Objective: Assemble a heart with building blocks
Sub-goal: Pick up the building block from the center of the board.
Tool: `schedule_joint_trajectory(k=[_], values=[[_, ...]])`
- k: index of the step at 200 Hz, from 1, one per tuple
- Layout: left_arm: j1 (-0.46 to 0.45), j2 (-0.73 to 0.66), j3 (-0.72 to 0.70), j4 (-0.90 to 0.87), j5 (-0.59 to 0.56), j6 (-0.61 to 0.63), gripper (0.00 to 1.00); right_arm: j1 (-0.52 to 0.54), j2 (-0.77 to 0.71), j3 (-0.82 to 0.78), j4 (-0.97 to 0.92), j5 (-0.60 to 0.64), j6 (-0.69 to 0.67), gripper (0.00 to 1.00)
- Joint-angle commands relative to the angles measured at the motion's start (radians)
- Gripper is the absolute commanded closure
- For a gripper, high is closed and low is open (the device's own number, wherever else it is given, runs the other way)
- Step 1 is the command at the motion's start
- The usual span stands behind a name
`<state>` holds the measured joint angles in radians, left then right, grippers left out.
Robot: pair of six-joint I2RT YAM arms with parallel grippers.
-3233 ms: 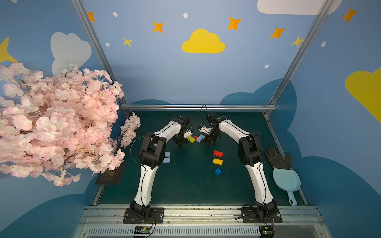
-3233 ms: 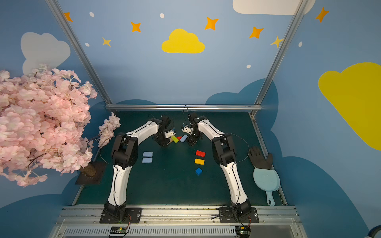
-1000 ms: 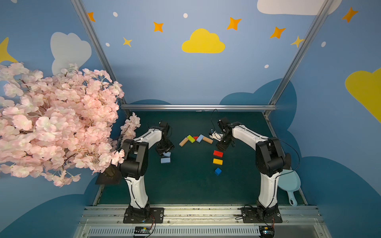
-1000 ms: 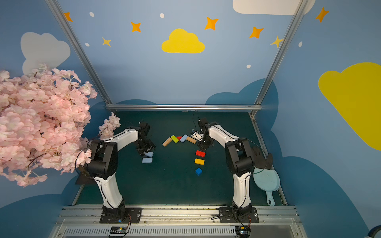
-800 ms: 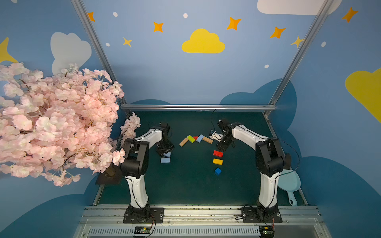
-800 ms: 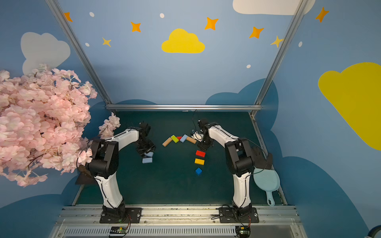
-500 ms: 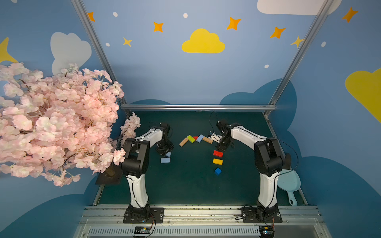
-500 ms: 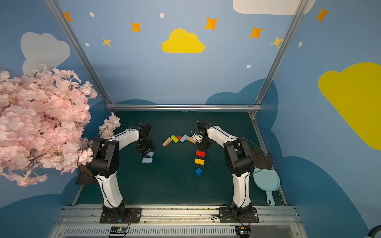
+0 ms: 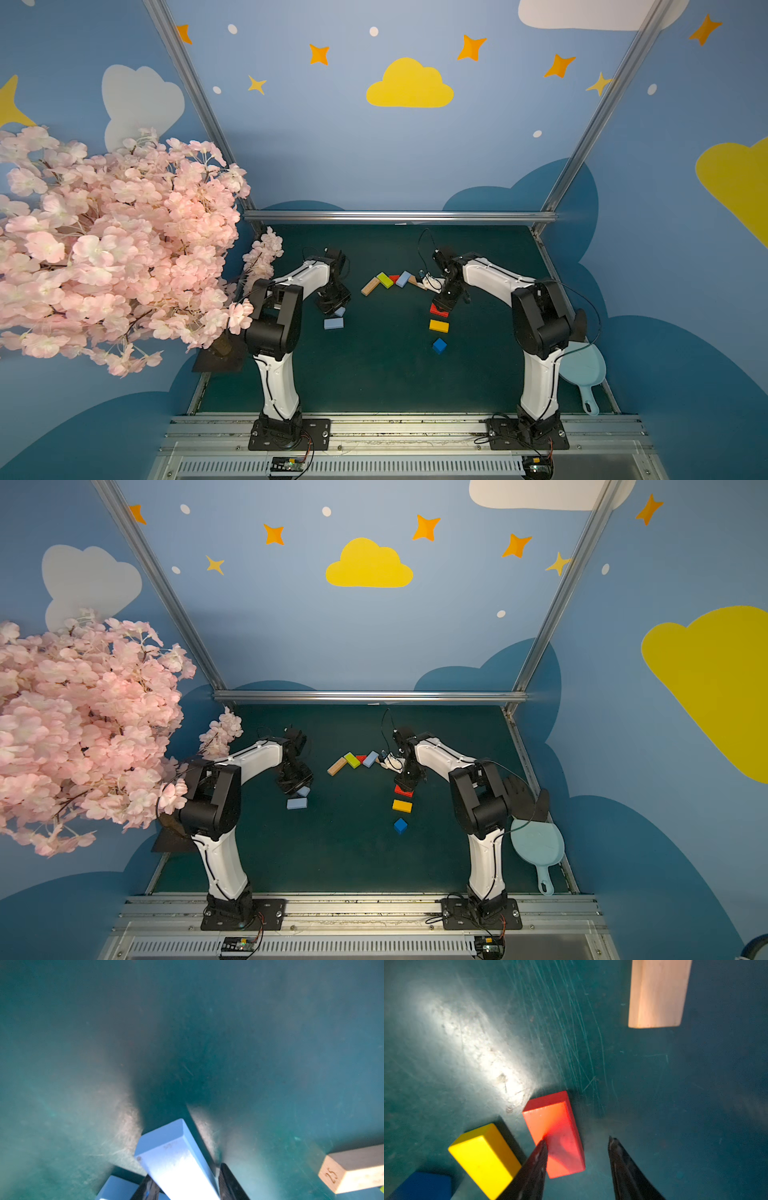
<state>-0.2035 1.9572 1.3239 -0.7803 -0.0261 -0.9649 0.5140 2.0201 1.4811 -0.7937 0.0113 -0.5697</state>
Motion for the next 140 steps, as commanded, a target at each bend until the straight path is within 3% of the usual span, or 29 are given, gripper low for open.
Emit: schedule_joint_trajectory(k=[1, 80, 107, 127, 140], values=[[-0.007, 0.007, -0.038, -0.033, -0.008, 0.009, 0.53, 0.023, 0.017, -0.040, -0.019, -0.002, -0.003, 0.49], [-0.009, -0.014, -0.060, -0.034, -0.021, 0.014, 0.53, 0.031, 0.018, -0.055, -0.021, 0.008, 0.011, 0.49], [-0.011, -0.018, -0.065, -0.032, -0.026, 0.015, 0.56, 0.031, 0.016, -0.058, -0.027, 0.011, 0.014, 0.54], [-0.015, -0.012, -0.065, -0.033, -0.026, 0.019, 0.67, 0.031, 0.018, -0.058, -0.035, 0.006, 0.017, 0.65], [-0.020, -0.007, -0.067, -0.035, -0.026, 0.019, 0.73, 0.031, 0.022, -0.054, -0.042, 0.001, 0.021, 0.89]])
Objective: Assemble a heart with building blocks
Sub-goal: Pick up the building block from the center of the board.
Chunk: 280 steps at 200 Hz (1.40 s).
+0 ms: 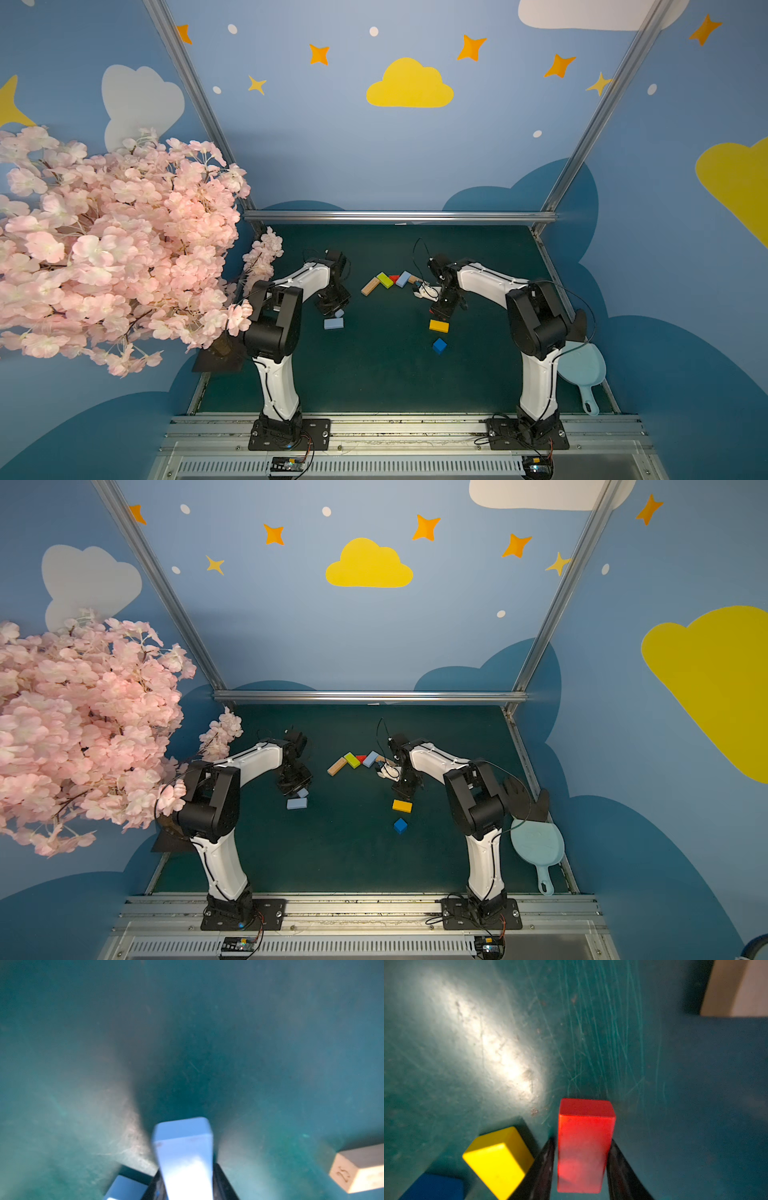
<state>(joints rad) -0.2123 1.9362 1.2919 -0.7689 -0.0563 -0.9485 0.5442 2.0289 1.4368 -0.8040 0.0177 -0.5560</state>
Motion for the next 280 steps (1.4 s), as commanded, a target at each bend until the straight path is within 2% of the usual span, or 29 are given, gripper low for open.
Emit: schedule_joint_trajectory(k=[1, 5, 43, 90, 106, 123, 132, 141, 157, 180, 258, 267, 280], values=[[-0.011, 0.015, -0.035, -0.047, 0.004, 0.002, 0.73, 0.000, 0.013, -0.010, -0.033, -0.005, 0.009, 0.91], [-0.013, 0.016, -0.035, -0.047, 0.004, 0.004, 0.74, 0.000, 0.014, -0.009, -0.032, -0.003, 0.013, 1.00], [-0.024, 0.004, -0.047, -0.052, 0.001, 0.004, 0.77, -0.001, -0.017, 0.000, -0.030, 0.022, 0.081, 1.00], [-0.061, -0.019, -0.079, -0.058, 0.001, -0.010, 0.64, 0.000, -0.059, -0.017, -0.031, 0.004, 0.109, 1.00], [-0.081, -0.020, -0.091, -0.057, 0.000, -0.019, 0.56, 0.002, -0.052, -0.024, -0.031, 0.002, 0.116, 1.00], [-0.094, -0.022, -0.101, -0.055, -0.005, -0.030, 0.55, 0.002, -0.043, -0.027, -0.029, 0.008, 0.119, 1.00], [-0.096, -0.023, -0.105, -0.054, -0.005, -0.034, 0.55, 0.002, -0.038, -0.030, -0.028, 0.011, 0.119, 0.94], [-0.102, -0.023, -0.108, -0.055, -0.010, -0.038, 0.55, 0.002, -0.035, -0.029, -0.027, 0.013, 0.118, 0.94], [-0.104, -0.023, -0.111, -0.053, -0.021, -0.045, 0.59, 0.002, -0.032, -0.030, -0.024, 0.014, 0.118, 1.00], [-0.103, -0.022, -0.110, -0.052, -0.036, -0.045, 0.69, -0.001, -0.032, -0.032, -0.026, 0.013, 0.117, 1.00], [-0.096, -0.009, -0.070, -0.071, -0.058, -0.016, 0.74, -0.004, -0.037, -0.039, -0.021, 0.004, 0.114, 1.00], [-0.096, -0.012, -0.063, -0.078, -0.063, -0.011, 0.71, -0.004, -0.036, -0.038, -0.021, 0.005, 0.112, 1.00], [-0.097, -0.015, -0.050, -0.091, -0.072, 0.000, 0.58, -0.004, -0.033, -0.035, -0.021, 0.004, 0.110, 1.00]])
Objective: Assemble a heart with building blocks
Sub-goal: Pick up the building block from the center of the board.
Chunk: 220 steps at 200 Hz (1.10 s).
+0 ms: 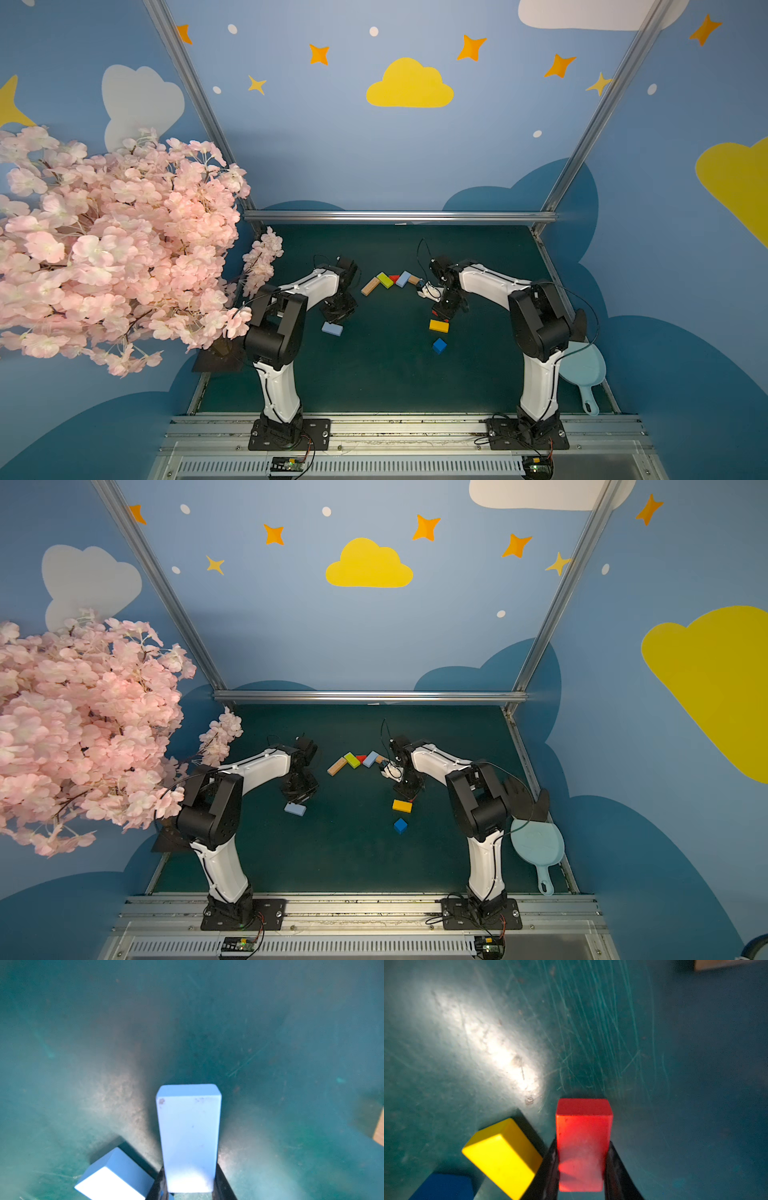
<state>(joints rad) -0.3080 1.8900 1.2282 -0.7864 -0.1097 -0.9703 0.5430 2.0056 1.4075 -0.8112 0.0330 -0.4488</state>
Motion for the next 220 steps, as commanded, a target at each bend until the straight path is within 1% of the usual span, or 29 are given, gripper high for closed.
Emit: schedule_joint_trajectory(k=[1, 29, 59, 84, 104, 126, 135, 155, 174, 186, 189, 206, 220], values=[[-0.001, 0.031, 0.015, -0.075, -0.019, 0.022, 0.57, -0.003, -0.010, -0.006, -0.014, -0.012, 0.003, 1.00], [0.002, 0.034, 0.035, -0.082, -0.028, 0.038, 0.55, -0.005, -0.003, -0.005, -0.013, -0.010, 0.003, 1.00], [0.006, 0.056, 0.062, -0.083, -0.024, 0.049, 0.56, -0.006, 0.004, -0.004, -0.014, -0.010, 0.004, 1.00], [0.009, 0.078, 0.077, -0.083, -0.022, 0.057, 0.58, -0.009, 0.009, 0.003, -0.018, -0.011, 0.004, 1.00], [0.013, 0.090, 0.083, -0.082, -0.020, 0.062, 0.63, -0.011, 0.012, 0.007, -0.023, -0.011, 0.002, 1.00], [0.017, 0.094, 0.081, -0.073, -0.022, 0.075, 0.75, -0.011, 0.012, 0.007, -0.027, -0.017, 0.002, 1.00], [0.018, 0.098, 0.079, -0.072, -0.022, 0.080, 0.79, -0.011, 0.010, 0.006, -0.028, -0.020, 0.005, 1.00], [0.017, 0.097, 0.069, -0.070, -0.021, 0.087, 0.81, -0.009, -0.007, 0.006, -0.026, -0.022, 0.024, 1.00], [0.005, 0.078, 0.051, -0.068, -0.013, 0.073, 0.81, -0.013, -0.036, 0.020, -0.023, -0.020, 0.081, 1.00], [-0.019, 0.056, 0.040, -0.070, -0.006, 0.051, 0.81, -0.017, -0.046, 0.050, -0.037, -0.016, 0.134, 1.00], [-0.028, 0.051, 0.036, -0.070, -0.005, 0.044, 0.81, -0.018, -0.047, 0.059, -0.043, -0.019, 0.177, 1.00], [-0.084, 0.019, 0.012, -0.065, -0.001, -0.014, 0.81, -0.021, -0.048, 0.111, -0.064, -0.047, 0.287, 1.00], [-0.131, 0.006, -0.008, -0.048, 0.023, -0.072, 0.81, -0.025, -0.044, 0.142, -0.063, -0.039, 0.390, 1.00]])
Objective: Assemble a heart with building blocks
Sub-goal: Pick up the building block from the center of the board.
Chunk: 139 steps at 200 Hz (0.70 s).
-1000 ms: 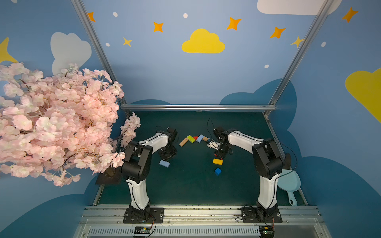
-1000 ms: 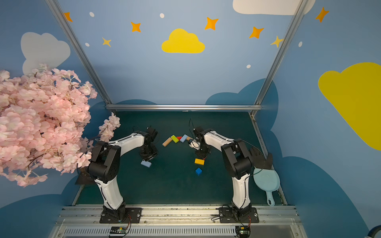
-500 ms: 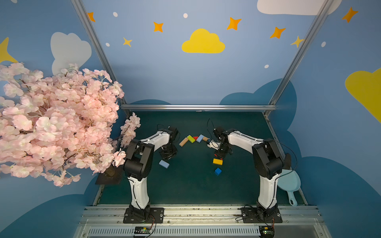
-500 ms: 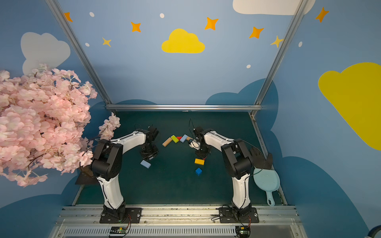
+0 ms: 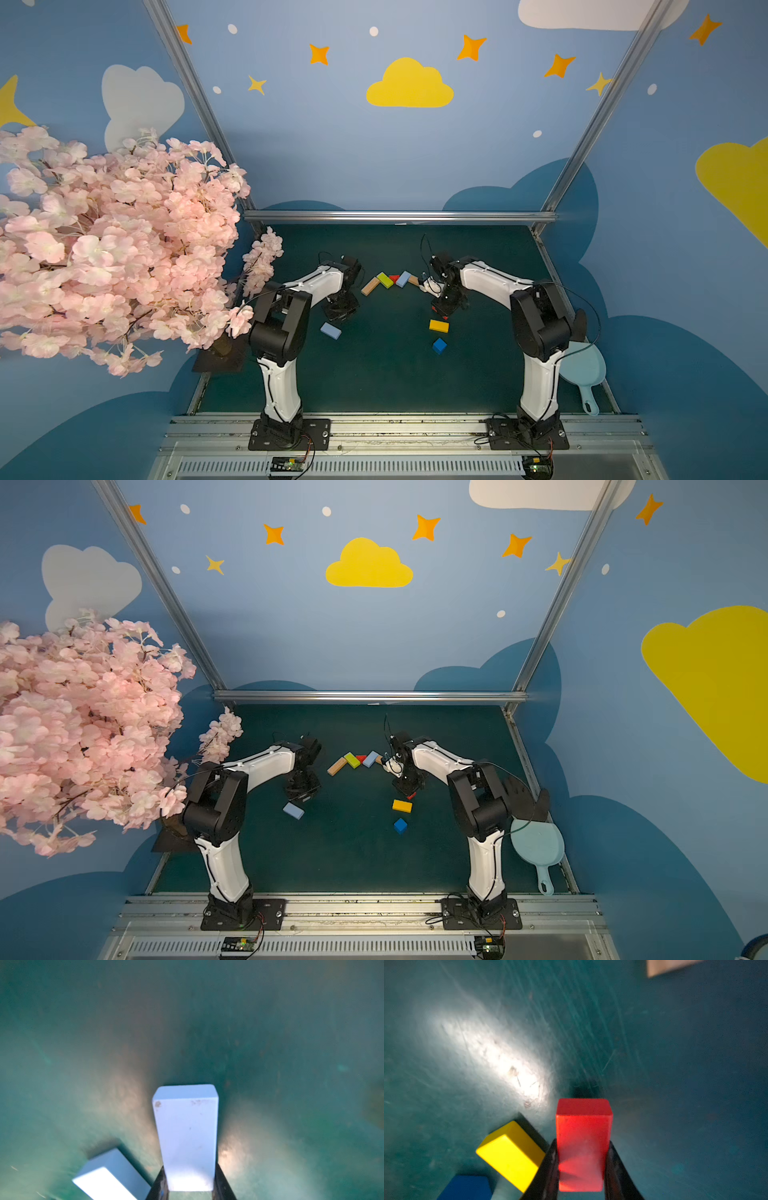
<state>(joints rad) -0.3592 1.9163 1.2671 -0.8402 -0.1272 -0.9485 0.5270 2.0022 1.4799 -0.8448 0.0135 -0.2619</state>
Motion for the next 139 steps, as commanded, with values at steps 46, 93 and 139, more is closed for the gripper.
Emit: schedule_joint_trajectory(k=[46, 93, 139], values=[[-0.200, 0.027, 0.011, 0.023, 0.064, -0.162, 0.81, -0.045, -0.007, 0.140, -0.051, -0.048, 0.458, 1.00], [-0.210, 0.134, 0.155, 0.006, 0.065, -0.131, 0.81, -0.050, -0.022, 0.133, -0.047, -0.025, 0.471, 1.00], [-0.210, 0.225, 0.267, -0.007, 0.074, -0.131, 0.81, -0.056, -0.033, 0.112, -0.045, -0.011, 0.470, 1.00]])
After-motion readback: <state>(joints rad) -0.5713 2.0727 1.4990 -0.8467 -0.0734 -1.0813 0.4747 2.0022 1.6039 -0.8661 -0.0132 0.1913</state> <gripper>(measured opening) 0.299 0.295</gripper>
